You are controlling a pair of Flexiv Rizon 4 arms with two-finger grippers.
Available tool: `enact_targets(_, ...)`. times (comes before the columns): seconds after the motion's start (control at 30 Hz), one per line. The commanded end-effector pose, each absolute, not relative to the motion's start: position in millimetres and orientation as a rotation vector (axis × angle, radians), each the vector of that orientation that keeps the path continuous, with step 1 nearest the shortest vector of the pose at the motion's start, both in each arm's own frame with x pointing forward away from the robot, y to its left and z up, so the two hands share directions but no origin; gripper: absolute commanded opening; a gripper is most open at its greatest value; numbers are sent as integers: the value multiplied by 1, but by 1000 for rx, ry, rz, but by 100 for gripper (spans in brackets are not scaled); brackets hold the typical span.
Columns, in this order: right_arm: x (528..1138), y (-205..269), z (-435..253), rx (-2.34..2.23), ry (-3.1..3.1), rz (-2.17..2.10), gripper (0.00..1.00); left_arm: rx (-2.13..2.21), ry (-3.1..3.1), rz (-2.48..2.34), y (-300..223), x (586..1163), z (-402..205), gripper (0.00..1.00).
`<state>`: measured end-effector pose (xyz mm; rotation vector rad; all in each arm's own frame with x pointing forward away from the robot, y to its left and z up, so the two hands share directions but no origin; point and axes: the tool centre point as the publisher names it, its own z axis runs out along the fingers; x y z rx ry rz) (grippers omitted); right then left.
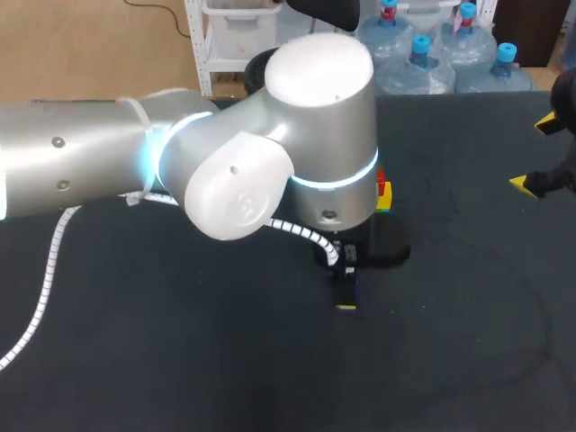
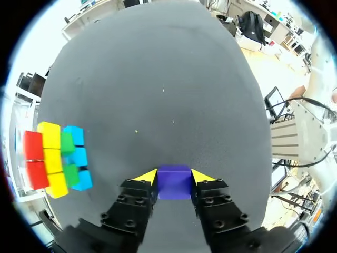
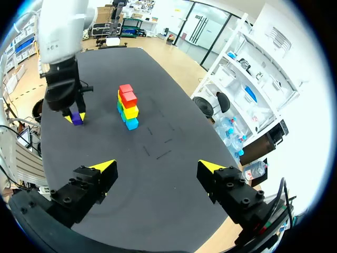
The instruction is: Place the blue cubes, place green cubes on the blue cubes, place the yellow cubes on the green cubes, then place the red cubes on the yellow cubes, and place purple cube on the red cubes.
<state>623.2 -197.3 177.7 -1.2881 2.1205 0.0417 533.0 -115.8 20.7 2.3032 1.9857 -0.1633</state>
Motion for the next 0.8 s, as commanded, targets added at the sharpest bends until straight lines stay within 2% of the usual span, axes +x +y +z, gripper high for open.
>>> enact_targets(0.03, 622, -197, 176, -1280, 2117, 33, 100, 2292, 1984, -185, -112, 530, 61, 0)
enact_targets(0.2, 622, -197, 176, -1280, 2117, 33, 100, 2335, 1978, -185, -114, 530, 116, 0)
enact_targets(0.53, 622, -197, 176, -1280, 2117, 33, 100, 2343, 2017, -132, -116, 532, 181, 0)
enact_targets(0.8, 622, -197, 176, -1280, 2117, 33, 100, 2235, 2048, -98, -129, 557, 187, 0)
